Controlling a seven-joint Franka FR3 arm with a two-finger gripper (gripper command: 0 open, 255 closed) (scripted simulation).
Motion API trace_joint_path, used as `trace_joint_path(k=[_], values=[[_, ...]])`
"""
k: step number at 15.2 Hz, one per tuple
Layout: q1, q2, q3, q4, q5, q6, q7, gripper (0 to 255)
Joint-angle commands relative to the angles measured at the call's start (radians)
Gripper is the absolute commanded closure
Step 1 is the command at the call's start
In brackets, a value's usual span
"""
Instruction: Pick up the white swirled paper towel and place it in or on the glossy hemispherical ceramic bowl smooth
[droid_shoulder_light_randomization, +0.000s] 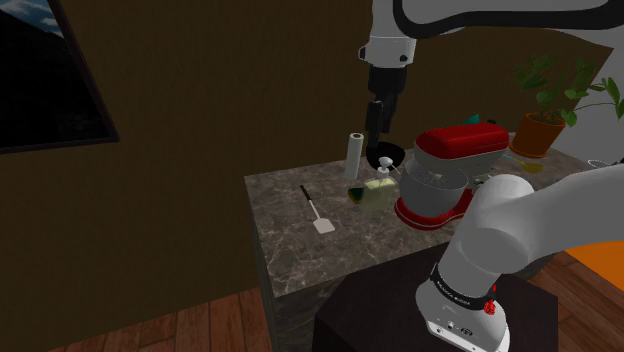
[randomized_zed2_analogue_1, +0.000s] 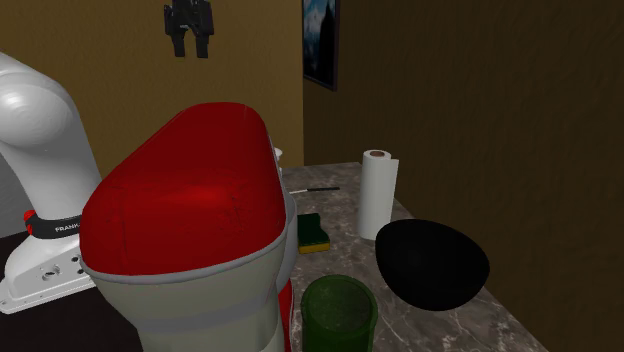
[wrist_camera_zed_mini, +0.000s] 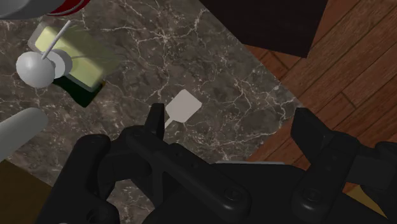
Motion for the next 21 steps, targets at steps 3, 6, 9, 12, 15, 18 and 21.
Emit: trace_joint_path(k=[3, 6, 9, 12, 15, 18, 21], values=[[-0.010, 0.028, -0.039, -0.011, -0.033, 0.044, -0.055, 0], [-0.023, 0.082, -0.098, -0.018, -0.078, 0.114, -0.135, 0], [-0.033, 0.149, -0.157, -0.011, -0.116, 0.185, -0.214, 0], [-0.041, 0.227, -0.213, 0.008, -0.144, 0.255, -0.291, 0], [-0.045, 0.316, -0.269, 0.041, -0.161, 0.324, -0.370, 0], [-0.044, 0.413, -0.322, 0.086, -0.163, 0.388, -0.450, 0], [-0.042, 0.518, -0.371, 0.144, -0.149, 0.446, -0.534, 0]])
